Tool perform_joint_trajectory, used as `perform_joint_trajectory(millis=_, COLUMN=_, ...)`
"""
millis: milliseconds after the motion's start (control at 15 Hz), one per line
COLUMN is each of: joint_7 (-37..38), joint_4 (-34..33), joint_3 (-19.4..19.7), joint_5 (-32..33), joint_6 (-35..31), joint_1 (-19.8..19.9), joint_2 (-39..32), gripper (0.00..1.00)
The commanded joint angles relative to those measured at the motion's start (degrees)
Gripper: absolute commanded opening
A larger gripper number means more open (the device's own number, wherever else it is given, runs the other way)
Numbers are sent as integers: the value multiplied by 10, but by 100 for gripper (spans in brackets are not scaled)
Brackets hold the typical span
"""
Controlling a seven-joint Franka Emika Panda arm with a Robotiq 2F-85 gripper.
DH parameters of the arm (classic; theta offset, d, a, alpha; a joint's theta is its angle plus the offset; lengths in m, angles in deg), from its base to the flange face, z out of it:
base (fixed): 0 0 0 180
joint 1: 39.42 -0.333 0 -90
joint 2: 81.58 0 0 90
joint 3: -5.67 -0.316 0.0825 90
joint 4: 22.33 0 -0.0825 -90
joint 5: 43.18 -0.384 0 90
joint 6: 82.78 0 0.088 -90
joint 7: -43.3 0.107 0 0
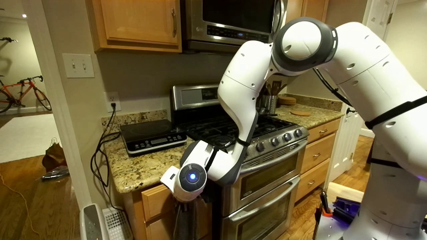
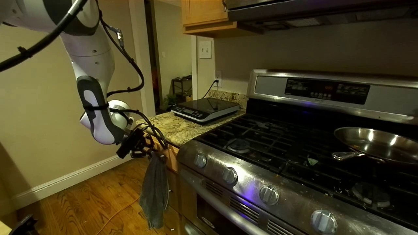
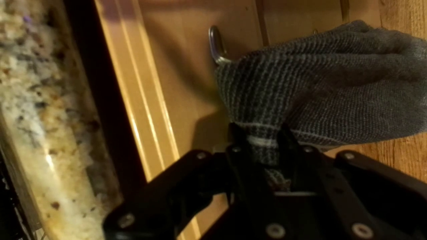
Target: Open the top left drawer
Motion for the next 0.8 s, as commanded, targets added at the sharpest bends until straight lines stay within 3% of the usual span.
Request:
perform_joint_trajectory(millis=0, joint_7=36, joint_4=54, joint_3=-13, joint_5=16, joint_6=1, joint_1=-11, joint_2=31, gripper=10)
perform_joint_trajectory(millis=400, joint_7=63, joint_4=104, joint_3=-33, joint_5=53, joint_6=4, joint_1=-16, joint_2=58, gripper=10)
perform_joint_trajectory(millis=533, joint_7=71, joint_4=135, joint_3=-56, joint_5=55, joint_6=-16, joint_1=-17, joint_2=76, gripper=10)
perform_joint_trajectory(millis=733, joint_7=88, joint_4=169, joint_3=-91, joint_5=49, joint_6=-26, joint_1=-31, joint_2=80, gripper=1)
